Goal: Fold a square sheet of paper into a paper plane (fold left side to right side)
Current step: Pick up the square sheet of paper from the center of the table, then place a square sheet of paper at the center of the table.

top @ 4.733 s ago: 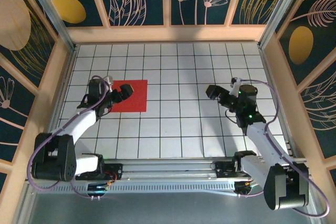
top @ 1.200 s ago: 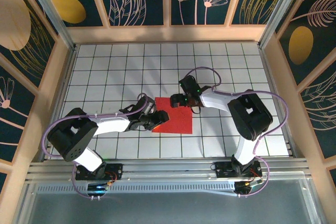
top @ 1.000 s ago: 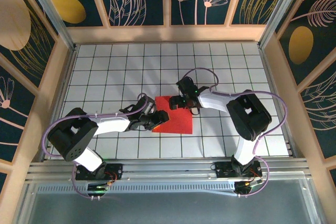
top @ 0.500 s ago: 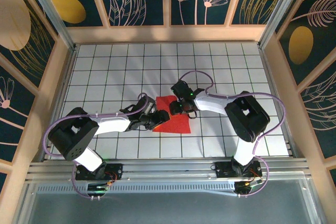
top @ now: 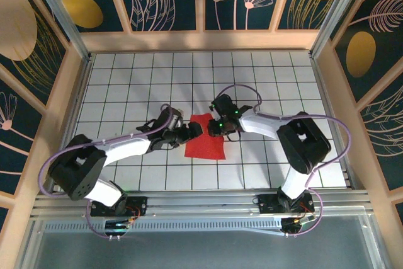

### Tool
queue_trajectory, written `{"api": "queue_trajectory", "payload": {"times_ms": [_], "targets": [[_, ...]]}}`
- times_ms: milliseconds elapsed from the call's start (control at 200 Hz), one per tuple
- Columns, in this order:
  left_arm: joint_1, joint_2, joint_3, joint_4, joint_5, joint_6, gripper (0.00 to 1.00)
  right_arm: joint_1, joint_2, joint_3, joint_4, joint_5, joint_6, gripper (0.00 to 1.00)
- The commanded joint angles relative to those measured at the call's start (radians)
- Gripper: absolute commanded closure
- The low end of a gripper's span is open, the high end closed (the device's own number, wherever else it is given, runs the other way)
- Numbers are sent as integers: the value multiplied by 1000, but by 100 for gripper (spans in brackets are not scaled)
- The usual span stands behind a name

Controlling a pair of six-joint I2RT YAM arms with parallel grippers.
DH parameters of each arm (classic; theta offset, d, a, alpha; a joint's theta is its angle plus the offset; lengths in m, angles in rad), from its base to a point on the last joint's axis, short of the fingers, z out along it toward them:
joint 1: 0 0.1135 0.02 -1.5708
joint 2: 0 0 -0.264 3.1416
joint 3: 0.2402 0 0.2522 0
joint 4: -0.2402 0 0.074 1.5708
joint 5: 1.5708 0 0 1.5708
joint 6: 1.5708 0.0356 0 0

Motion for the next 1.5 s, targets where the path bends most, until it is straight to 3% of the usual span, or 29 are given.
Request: {"api": "queue_trajectory", "payload": {"times_ms": [0,255,475,671,891,1046,1236,1291,1356,1446,1491], "targets": [[57,-86,1,-29,10,97,17,-57,-106,-37,43,-124,-25,76],[196,-328,-133,216,173,162,5,-255,-346,-110,69,-387,-67,76],[217,-416,-141,401,347,235,1,-382,-512,-105,76,-635,-94,77],[216,-374,-66,465,495,285,1,-388,-578,-71,113,-826,-61,77],[216,-296,-16,522,587,287,1,-364,-632,-83,325,-978,98,78],[213,-262,7,551,638,282,1,-306,-631,-73,445,-1012,183,79],[191,-255,25,562,670,298,2,-246,-585,-46,473,-994,192,79],[186,-252,34,556,678,302,6,-242,-568,-38,464,-988,181,79],[182,-254,41,543,684,310,17,-245,-552,-19,400,-944,133,79],[183,-268,35,523,668,330,45,-252,-540,4,306,-882,61,79],[183,-273,30,499,643,342,63,-259,-535,7,287,-864,48,77]]}}
